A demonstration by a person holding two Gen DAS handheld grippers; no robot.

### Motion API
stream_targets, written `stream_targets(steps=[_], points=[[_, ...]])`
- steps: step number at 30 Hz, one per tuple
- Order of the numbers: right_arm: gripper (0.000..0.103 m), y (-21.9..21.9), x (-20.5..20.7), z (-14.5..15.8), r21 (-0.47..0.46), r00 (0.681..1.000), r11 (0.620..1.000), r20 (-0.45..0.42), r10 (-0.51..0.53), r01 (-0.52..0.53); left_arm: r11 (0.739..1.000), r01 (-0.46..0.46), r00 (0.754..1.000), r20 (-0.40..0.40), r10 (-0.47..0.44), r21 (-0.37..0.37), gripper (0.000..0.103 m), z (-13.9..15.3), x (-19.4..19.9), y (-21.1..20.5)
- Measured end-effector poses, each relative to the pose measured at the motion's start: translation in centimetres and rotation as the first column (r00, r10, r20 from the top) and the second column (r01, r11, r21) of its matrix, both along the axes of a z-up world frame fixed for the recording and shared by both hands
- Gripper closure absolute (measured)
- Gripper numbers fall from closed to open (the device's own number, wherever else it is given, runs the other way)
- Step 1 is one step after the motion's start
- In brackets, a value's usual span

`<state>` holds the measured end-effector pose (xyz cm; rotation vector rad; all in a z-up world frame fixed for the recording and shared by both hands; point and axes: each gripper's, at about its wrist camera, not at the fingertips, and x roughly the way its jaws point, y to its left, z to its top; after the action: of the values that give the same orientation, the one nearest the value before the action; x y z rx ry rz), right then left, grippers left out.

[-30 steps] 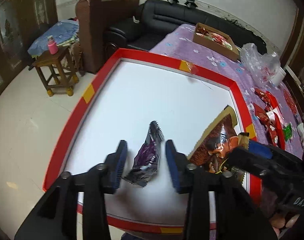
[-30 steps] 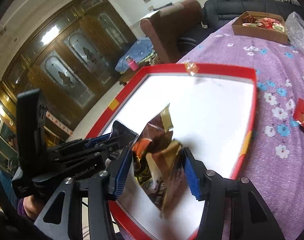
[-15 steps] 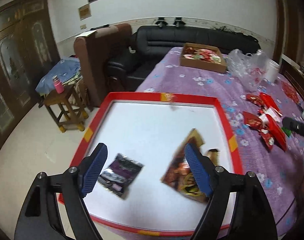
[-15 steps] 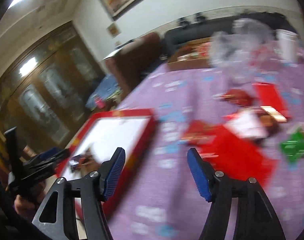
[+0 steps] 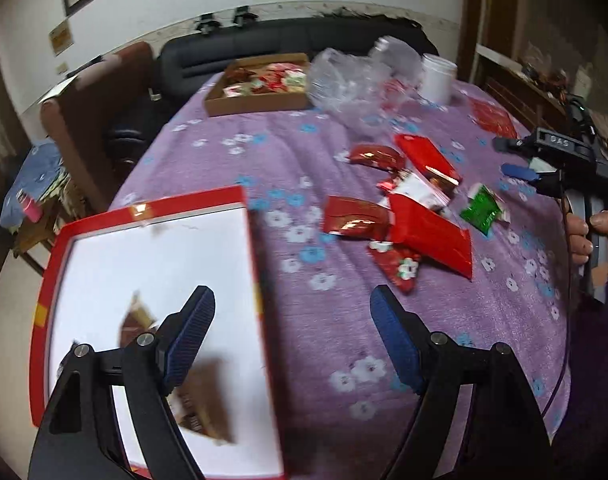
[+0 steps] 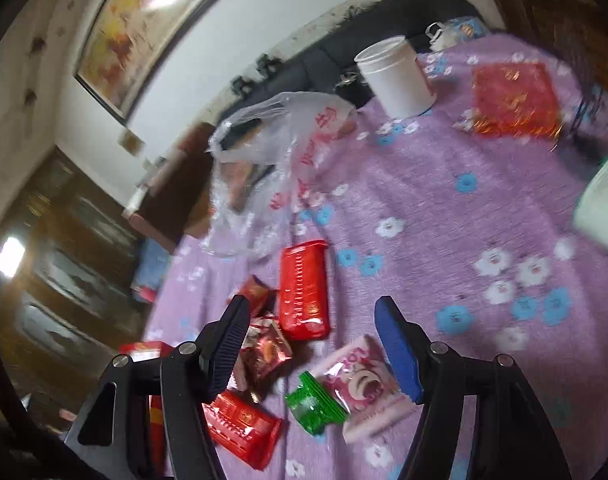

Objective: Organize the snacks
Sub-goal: 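Grasp the green packet with the right gripper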

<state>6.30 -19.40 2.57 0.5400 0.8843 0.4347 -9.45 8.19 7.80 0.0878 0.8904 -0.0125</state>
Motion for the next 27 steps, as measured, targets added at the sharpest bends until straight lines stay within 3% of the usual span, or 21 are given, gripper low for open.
stream_targets(steps=[1, 5, 11, 16, 21, 27], points=[[0.038, 0.5, 0.0, -0.5, -0.021, 0.999, 0.999, -0.039, 0.033, -0.034, 1.0, 0.011, 1.0, -0.002, -0.011, 0.026, 0.023, -0.4, 0.8, -0.9], [0.039, 1.1, -1.1, 0.2, 0.022, 0.988, 0.988, -0.011, 0.155, -0.155, 0.996, 0.052, 0.998, -0.035, -0.05, 0.066, 0.023, -1.5, 3.5, -3.3], [0.039, 2.0, -2.1, 1.3, 0.069, 0.977, 0.975, 0.022, 0.21, -0.211, 0.991, 0.098, 0.995, -0.02, -0.097, 0.092, 0.023, -1.7, 6.0, -5.7], [0.04, 3.3, -1.4, -0.1, 0.024, 0.977, 0.977, -0.027, 0.214, -0.213, 0.986, 0.149, 0.989, -0.001, -0.149, 0.071, 0.023, -1.8, 7.6, -7.0], [0.039, 4.5, -1.0, -1.5, -0.059, 0.974, 0.974, -0.073, 0.216, -0.22, 0.982, 0.19, 0.981, -0.053, -0.188, 0.024, 0.023, -3.4, 8.6, -8.2], [0.04, 6.6, -2.1, -1.5, -0.169, 0.956, 0.941, -0.068, 0.286, -0.294, 0.963, 0.267, 0.962, -0.068, -0.265, 0.034, 0.023, -4.4, 6.5, -9.8]])
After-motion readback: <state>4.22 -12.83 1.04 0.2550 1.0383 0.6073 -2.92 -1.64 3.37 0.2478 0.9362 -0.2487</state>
